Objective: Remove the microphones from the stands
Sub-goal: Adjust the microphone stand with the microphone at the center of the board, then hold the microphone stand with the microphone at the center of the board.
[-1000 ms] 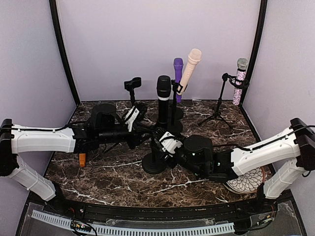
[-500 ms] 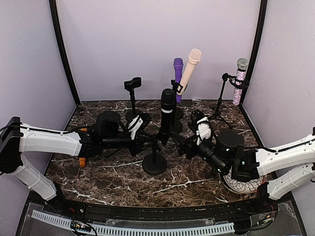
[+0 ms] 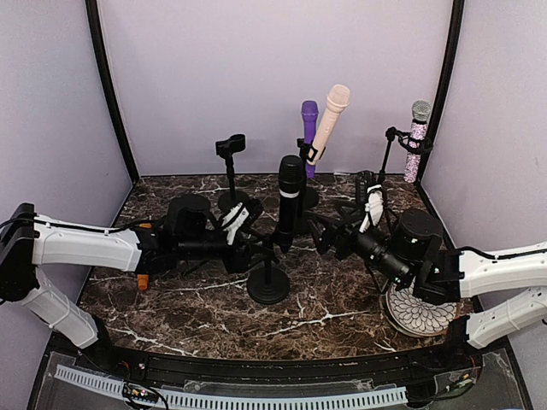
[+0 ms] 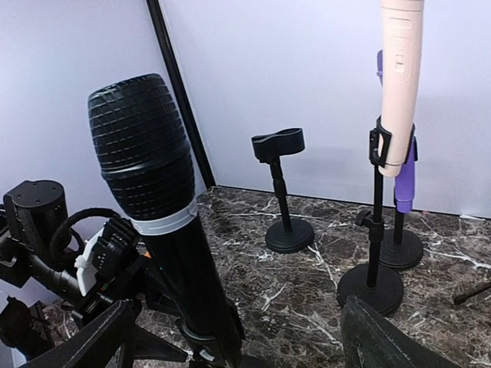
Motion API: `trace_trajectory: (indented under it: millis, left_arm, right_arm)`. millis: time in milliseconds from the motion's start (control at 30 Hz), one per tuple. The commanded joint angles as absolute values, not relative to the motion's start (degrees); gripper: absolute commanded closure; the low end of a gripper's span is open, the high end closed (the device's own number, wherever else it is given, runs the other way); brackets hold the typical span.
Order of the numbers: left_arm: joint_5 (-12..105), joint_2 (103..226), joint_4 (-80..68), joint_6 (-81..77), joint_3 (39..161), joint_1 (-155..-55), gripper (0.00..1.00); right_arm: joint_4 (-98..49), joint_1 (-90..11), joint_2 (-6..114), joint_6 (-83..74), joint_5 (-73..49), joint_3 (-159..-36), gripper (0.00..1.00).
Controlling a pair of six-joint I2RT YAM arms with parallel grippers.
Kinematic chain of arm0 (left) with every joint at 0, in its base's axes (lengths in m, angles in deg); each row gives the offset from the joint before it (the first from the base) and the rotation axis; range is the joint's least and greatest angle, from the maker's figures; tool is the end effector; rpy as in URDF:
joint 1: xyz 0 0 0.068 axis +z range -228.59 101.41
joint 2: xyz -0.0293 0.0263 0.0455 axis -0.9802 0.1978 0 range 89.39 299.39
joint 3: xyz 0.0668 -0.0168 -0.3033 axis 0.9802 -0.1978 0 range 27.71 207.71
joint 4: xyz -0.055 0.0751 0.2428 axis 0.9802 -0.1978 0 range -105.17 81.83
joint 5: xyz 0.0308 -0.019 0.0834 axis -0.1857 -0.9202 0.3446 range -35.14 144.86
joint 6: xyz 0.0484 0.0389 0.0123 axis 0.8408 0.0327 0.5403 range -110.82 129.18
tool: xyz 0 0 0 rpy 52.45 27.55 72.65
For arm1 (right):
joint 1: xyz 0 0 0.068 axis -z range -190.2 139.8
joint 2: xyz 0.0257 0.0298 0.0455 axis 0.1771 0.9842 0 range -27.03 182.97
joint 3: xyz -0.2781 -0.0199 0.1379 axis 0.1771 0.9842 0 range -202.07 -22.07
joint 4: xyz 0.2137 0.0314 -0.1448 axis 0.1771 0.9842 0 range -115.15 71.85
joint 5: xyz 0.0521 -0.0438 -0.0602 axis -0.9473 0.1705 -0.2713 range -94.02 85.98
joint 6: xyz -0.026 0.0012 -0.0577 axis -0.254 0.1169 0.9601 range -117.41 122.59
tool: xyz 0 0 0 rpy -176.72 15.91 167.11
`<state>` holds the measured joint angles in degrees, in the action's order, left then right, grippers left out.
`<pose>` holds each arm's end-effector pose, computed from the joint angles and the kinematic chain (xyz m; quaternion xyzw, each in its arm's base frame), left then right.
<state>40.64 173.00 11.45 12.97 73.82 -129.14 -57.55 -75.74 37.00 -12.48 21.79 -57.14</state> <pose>0.2012 -0.2633 0.2770 0.4312 0.6804 -0.3236 0.4964 0.1216 0.2159 0.3278 -0.1379 0.6738 0.3423 0.6402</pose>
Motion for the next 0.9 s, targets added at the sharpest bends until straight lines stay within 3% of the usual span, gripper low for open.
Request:
trace_trajectory:
  millis: [0, 233, 567, 867]
  left_arm:
    - [41.3, 168.9, 10.4, 12.8, 74.5, -129.4, 0.4]
    - [41.1, 165.4, 5.1, 13.7, 77.2, -129.3, 0.26]
    - [27.2, 169.9, -10.7, 19.1, 87.3, -126.1, 0.26]
    - [20.9, 173.7, -13.3, 21.9, 89.2, -123.5, 0.25]
  right_arm:
    - [-57.5, -75.2, 36.9, -14.5, 16.9, -60.0, 0.07]
    - [-50.0, -72.4, 40.5, -19.2, 13.8, -66.9, 0.06]
    - [-45.4, -70.6, 46.3, -20.8, 7.6, -75.5, 0.08]
    - [-43.8, -70.4, 49.9, -20.3, 9.0, -79.5, 0.09]
